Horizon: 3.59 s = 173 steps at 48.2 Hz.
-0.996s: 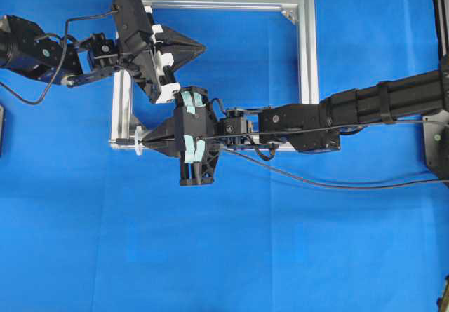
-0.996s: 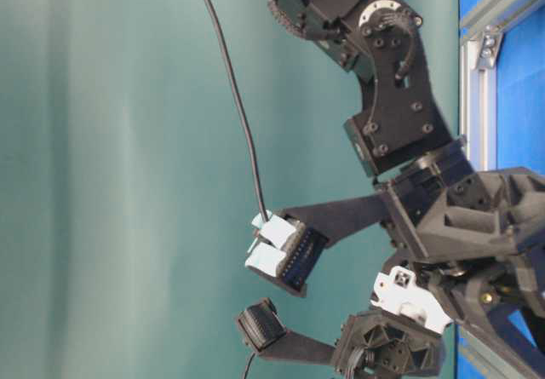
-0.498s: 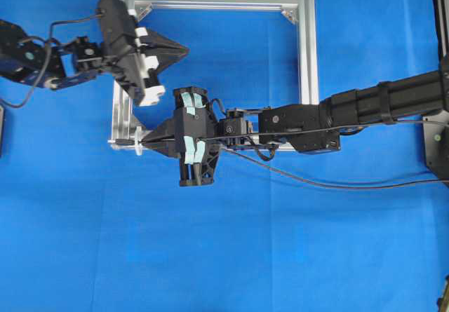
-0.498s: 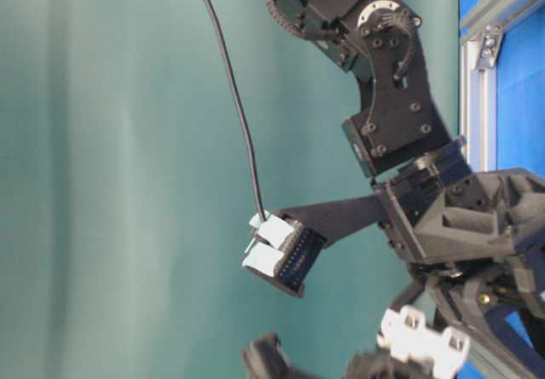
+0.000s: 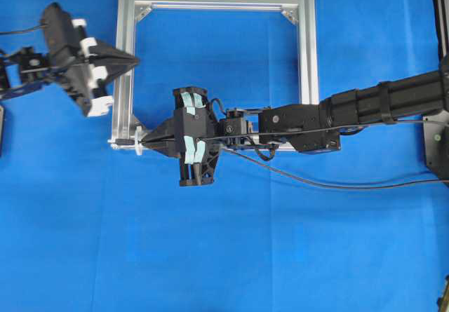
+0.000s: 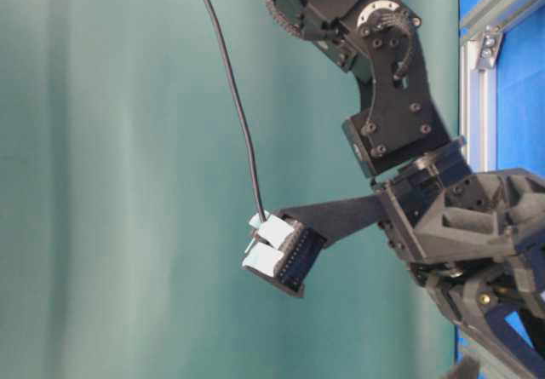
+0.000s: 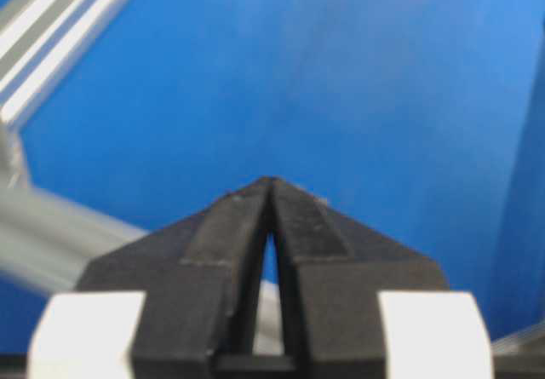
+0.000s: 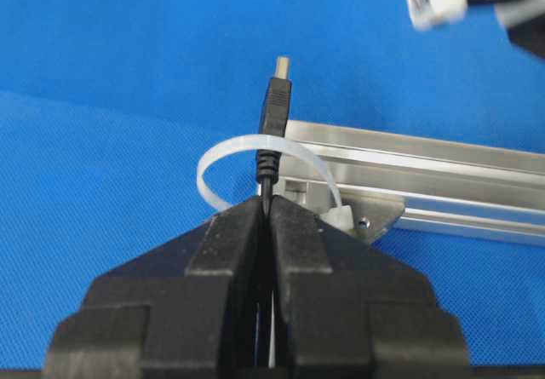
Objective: Insert the wire through the string loop located on the left side.
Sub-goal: 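Swing the left gripper out left and lower it beside the loop, then close the left gripper on the plug emerging from the loop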
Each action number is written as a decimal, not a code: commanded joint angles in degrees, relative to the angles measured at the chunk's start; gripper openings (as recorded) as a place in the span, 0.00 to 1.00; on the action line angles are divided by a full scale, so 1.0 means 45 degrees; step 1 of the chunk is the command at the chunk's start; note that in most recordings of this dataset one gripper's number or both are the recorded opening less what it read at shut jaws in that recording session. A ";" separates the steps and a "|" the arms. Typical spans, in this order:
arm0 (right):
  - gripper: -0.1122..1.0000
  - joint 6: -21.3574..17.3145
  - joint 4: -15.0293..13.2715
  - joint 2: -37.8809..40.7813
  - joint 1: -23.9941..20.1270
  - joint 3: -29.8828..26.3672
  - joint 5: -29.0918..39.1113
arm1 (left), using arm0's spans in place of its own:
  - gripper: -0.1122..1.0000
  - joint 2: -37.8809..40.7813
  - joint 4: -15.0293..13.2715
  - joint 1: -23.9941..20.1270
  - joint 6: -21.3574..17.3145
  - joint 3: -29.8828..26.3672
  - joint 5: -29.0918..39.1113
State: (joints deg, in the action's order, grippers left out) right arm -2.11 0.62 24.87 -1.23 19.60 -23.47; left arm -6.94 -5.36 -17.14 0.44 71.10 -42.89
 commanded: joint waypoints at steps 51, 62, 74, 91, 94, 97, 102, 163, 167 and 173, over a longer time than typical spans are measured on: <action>0.09 -0.0020 -0.0039 -0.0332 -0.0020 -0.0254 -0.0078 | 0.10 -0.3574 0.0195 0.4512 -0.0020 0.1719 0.0508; 0.09 -0.0020 -0.0020 -0.0332 -0.0020 -0.0234 -0.0098 | 0.10 -0.3516 0.0195 0.4863 -0.0020 0.1680 0.0488; 0.09 -0.0020 -0.0039 -0.0332 -0.0020 -0.0234 -0.0098 | 0.10 -0.3496 0.0195 0.4961 -0.0020 0.1660 0.0566; 0.09 -0.0020 -0.0020 -0.0332 -0.0020 -0.0234 -0.0117 | 0.31 -0.3496 0.0195 0.5020 0.0039 0.1621 0.0645; 0.09 -0.0020 -0.0020 -0.0332 -0.0020 -0.0254 -0.0117 | 0.47 -0.3477 0.0195 0.5078 0.0039 0.1621 0.0645; 0.09 -0.0020 -0.0020 -0.0332 -0.0020 -0.0234 -0.0117 | 0.66 -0.3457 0.0195 0.5254 0.0039 0.1621 0.0645; 0.09 -0.0020 -0.0020 -0.0332 -0.0020 -0.0234 -0.0117 | 0.88 -0.3457 0.0195 0.5391 0.0039 0.1602 0.0645; 0.09 -0.0020 -0.0020 -0.0332 -0.0020 -0.0215 -0.0078 | 0.90 -0.0156 0.0195 0.5254 -0.0195 0.0117 0.0449; 0.09 -0.0020 -0.0020 -0.0332 -0.0020 -0.0215 -0.0078 | 0.90 -0.0156 0.0195 0.5254 -0.0195 0.0137 0.0449; 0.09 -0.0020 -0.0039 -0.0332 -0.0020 -0.0215 -0.0059 | 0.90 -0.0156 0.0195 0.5254 -0.0195 0.0098 0.0449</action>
State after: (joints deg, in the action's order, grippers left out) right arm -2.11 0.53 24.87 -1.23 19.60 -23.47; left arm -7.21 -4.66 6.59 -0.35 72.25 -40.34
